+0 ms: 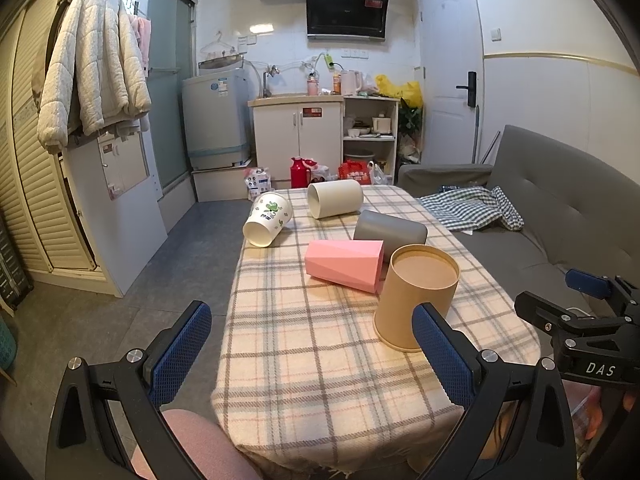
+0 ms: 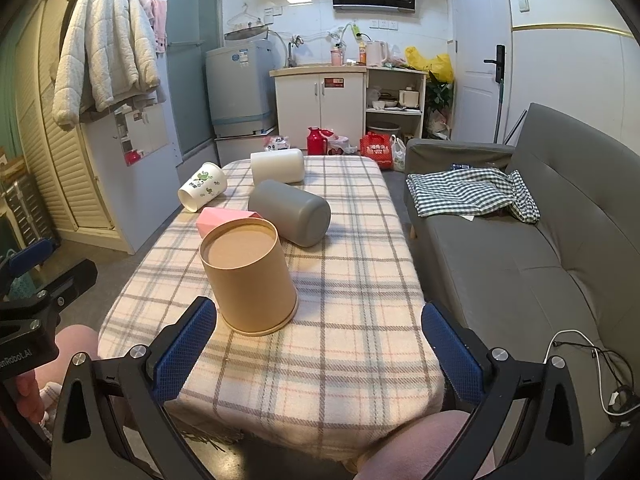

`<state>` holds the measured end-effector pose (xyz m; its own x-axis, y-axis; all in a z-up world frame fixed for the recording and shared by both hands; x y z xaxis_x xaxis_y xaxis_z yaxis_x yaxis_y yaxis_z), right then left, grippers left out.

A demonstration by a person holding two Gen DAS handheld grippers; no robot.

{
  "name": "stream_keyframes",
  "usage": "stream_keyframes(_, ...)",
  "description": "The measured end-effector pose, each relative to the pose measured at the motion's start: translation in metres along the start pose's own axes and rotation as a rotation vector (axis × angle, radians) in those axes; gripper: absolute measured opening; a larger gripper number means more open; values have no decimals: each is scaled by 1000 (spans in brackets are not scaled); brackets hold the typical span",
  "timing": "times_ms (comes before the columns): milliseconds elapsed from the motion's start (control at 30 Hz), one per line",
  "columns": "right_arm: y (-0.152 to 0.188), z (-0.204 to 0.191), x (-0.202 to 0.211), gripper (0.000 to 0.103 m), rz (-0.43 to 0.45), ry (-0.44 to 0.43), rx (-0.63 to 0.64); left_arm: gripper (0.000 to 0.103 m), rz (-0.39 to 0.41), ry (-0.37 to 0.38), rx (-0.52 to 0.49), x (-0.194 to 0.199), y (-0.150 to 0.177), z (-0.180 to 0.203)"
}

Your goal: Flip cup upside down

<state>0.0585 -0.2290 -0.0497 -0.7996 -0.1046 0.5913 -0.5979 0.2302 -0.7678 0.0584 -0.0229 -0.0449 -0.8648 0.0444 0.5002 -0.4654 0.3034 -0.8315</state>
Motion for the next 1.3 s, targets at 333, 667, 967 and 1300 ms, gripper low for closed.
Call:
stream_keyframes(333, 1, 0, 0, 103, -2, 1, 1, 103, -5, -2, -1, -1, 2, -1)
stream_keyframes(667, 2, 0, -1, 103, -4, 1, 2, 103, -4, -2, -1, -1, 1, -1)
stream_keyframes(967, 2, 0, -1, 103, -5, 2, 2, 103, -5, -2, -2, -1, 1, -1)
stream_keyframes(1300, 5, -2, -3, 103, -10, 2, 5, 103, -6, -1, -2, -1, 1, -2)
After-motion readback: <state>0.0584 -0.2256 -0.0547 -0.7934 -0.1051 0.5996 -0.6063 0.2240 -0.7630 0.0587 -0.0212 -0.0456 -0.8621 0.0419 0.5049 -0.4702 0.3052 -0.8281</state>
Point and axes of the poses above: each gripper's, at about its wrist camera, not at the fingertips, and x roughly against the way its jaws point, z to its right, y to its underside, the point moved 8 cm from there along -x, roughly the way its jaws point, and after that the axes turned 15 degrees about -x, right-handed, at the moved point
